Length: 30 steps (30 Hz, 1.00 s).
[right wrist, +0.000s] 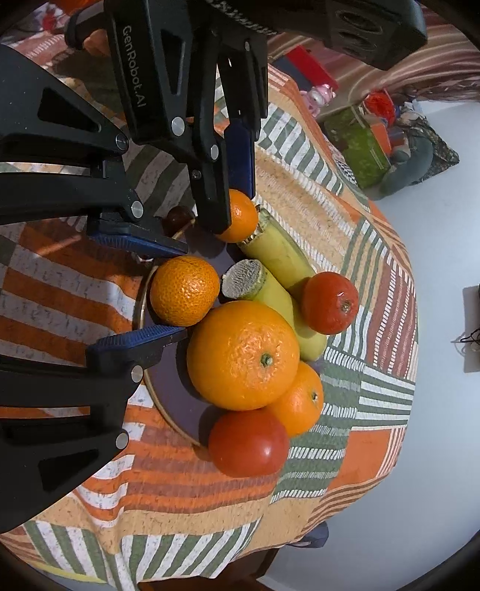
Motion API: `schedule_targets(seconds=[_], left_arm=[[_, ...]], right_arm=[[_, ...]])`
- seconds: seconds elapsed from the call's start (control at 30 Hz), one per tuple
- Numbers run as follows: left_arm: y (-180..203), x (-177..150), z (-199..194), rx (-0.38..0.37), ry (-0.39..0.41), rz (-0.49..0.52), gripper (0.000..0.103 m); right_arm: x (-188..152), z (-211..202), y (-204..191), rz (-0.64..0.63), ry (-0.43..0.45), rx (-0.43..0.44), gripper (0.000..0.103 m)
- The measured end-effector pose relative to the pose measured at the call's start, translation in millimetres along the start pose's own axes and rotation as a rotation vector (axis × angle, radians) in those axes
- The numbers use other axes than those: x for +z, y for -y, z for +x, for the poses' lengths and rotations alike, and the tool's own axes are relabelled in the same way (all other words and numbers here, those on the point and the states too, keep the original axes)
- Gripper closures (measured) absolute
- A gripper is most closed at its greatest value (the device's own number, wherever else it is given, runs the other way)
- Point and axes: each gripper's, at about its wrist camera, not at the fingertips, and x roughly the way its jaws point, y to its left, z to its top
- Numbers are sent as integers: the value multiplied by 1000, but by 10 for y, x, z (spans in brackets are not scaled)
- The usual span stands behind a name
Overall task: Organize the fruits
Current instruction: 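Set the tangerine on the plate with the left gripper while the right gripper releases its tangerine beside it, then grasp a dark purple plum with the right gripper while the left gripper grasps another plum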
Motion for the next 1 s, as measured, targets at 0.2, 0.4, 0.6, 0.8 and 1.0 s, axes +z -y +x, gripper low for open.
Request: schedule_targets(seconds=[0.2, 0.4, 0.6, 0.8, 1.0], left_arm=[[-19, -14, 45, -12, -3, -10, 69], [-36, -17, 37, 12, 0, -16, 60], [-58, -46, -51, 19, 4, -26, 60], [-104, -138, -227, 20, 9, -33, 60], [-113, -304, -329, 28, -14, -11, 60]], right_arm=[[0, 7, 36, 23, 1, 24, 68], [12, 15, 21, 23, -8, 1, 62], [15, -28, 41, 24, -4, -15, 56], [-27, -125, 19, 11, -1, -23, 56], [-127, -163, -56, -12, -33, -7, 56]])
